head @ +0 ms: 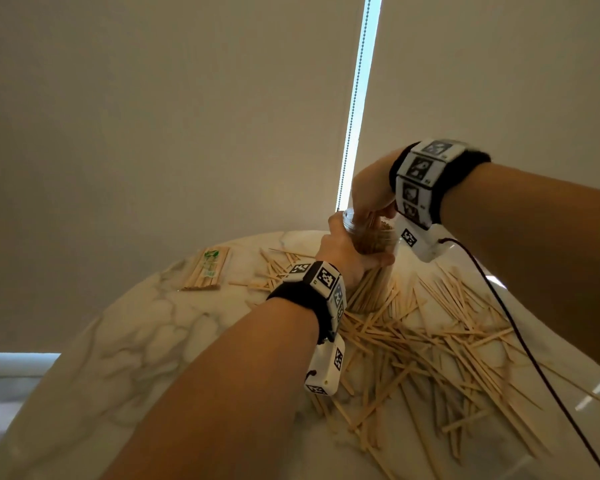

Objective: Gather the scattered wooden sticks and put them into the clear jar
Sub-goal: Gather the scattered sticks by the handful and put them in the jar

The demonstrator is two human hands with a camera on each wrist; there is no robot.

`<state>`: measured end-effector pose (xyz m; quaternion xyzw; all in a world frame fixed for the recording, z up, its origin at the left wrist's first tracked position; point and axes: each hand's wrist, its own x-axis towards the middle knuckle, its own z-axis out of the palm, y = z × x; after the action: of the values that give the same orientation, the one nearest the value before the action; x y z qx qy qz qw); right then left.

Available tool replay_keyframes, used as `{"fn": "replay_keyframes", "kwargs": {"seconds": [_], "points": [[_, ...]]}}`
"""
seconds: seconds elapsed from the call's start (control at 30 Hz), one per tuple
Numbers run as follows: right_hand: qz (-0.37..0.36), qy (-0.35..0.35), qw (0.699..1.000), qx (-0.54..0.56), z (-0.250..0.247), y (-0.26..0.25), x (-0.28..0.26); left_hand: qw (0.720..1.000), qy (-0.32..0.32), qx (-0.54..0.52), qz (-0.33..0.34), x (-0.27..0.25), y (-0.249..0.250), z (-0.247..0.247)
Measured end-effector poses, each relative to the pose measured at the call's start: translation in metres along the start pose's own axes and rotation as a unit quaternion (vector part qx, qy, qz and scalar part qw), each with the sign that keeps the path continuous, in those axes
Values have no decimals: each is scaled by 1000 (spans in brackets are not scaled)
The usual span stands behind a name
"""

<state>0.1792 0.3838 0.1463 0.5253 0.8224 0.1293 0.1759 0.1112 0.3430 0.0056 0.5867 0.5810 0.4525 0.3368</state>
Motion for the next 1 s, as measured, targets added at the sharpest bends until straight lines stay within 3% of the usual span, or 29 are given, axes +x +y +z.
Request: {"fn": "replay_keyframes", "kwargs": {"seconds": [0.23, 0.37, 0.5, 0.63, 0.8, 0.93, 1.0], "points": [[9, 52, 998, -23, 11, 1, 0, 1000, -6, -15, -2, 0, -4, 0], [28, 11, 996, 81, 11, 2, 0, 1000, 4, -16, -5, 0, -5, 2], [29, 84, 993, 81, 15, 7, -3, 999, 5, -31, 0, 1, -7, 3], [20, 42, 993, 112, 28, 0, -3, 1000, 7, -21, 2, 2, -8, 4], [33, 103, 981, 163, 26, 17, -4, 1000, 5, -29, 7, 1, -10, 4], [3, 46, 964, 263, 28, 25, -5, 1000, 9, -26, 14, 2, -11, 3], [-5, 63, 959, 276, 30, 27, -9, 1000, 5, -21, 16, 2, -11, 2]]}}
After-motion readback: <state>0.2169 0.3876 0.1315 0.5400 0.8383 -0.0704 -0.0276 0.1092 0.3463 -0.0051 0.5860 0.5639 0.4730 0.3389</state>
